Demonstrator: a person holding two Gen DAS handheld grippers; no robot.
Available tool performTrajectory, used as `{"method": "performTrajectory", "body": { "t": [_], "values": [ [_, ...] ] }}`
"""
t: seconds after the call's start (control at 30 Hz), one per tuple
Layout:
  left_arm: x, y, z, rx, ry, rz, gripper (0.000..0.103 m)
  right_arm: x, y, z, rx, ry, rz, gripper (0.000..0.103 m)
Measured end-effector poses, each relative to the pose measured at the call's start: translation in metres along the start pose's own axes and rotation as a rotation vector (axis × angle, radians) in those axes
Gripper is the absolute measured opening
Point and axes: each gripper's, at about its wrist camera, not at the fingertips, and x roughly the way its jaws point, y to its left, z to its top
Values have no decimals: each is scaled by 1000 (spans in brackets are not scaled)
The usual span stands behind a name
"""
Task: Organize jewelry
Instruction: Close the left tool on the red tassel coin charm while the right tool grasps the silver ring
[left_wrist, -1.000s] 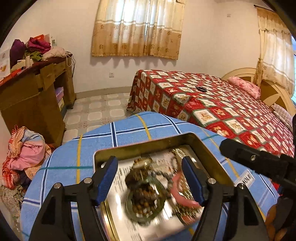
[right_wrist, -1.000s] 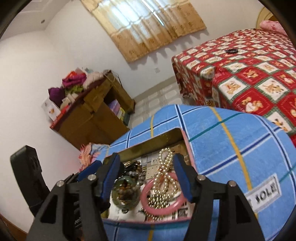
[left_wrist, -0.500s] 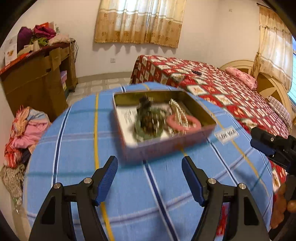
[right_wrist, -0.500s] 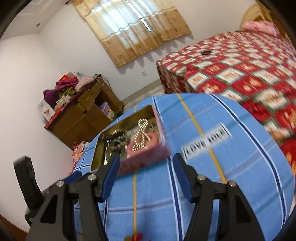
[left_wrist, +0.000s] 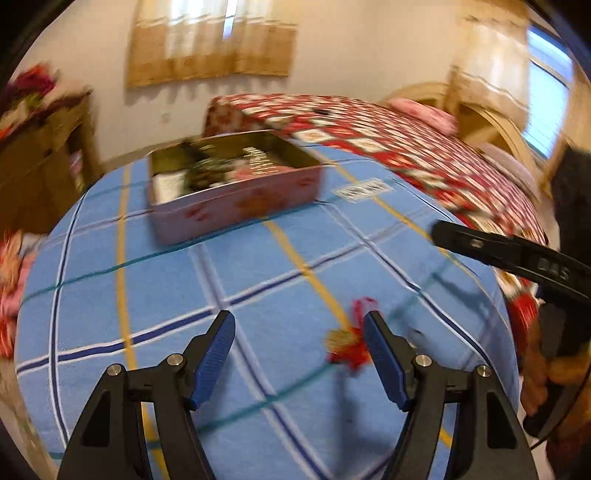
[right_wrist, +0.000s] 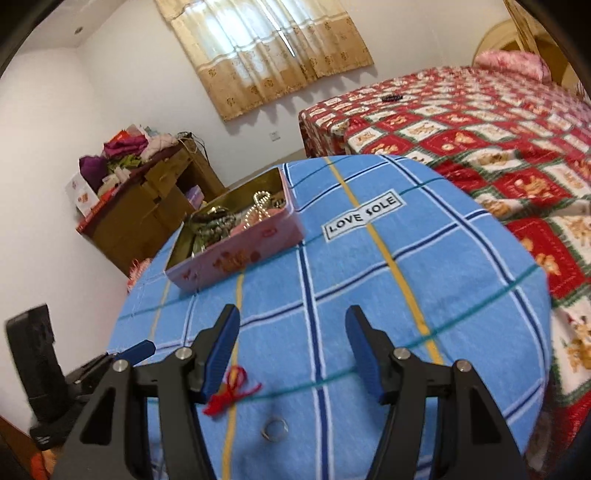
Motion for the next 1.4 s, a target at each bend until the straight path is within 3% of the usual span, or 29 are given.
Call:
{"method": "performTrajectory", "body": {
  "t": [0.2, 0.3, 0.37, 0.43, 0.5, 0.57, 0.63, 0.8, 1.07, 1.27, 1.4],
  "values": [
    [14, -34, -3, 112, 26, -27, 70, -18, 0, -15, -48, -13, -39, 59],
    [26, -36, -3, 106, 55, -25, 59, -22, 0, -19, -52, -10, -38, 58],
    [31, -36, -5, 106, 81, -14, 42, -23, -1, -20, -52, -13, -37, 57],
    [36, -35, -7, 95, 104, -11, 37, -23, -3, -21, -43, -9, -34, 57],
    [35, -35, -8, 94, 102, -17, 31, -23, -5, -22, -31, -7, -28, 57],
    [34, -35, -9, 93, 103, -19, 14, -24, -5, -23, -24, -7, -26, 57],
    [33, -33, -10, 86, 105, -35, 9, -25, -4, -23, -24, -9, -23, 57],
    [27, -29, -11, 64, 90, -64, 6, -26, 1, -26, -55, -6, -31, 54],
    [-20, 8, -4, -14, -34, -125, 6, -23, 21, -49, -218, 69, -49, 48],
    [-34, 20, -1, -45, -73, -103, 6, -3, 40, -63, -296, 121, -31, 40],
    [-36, 23, -1, -54, -79, -104, 6, 14, 49, -74, -379, 179, -73, 33]
  ]
}}
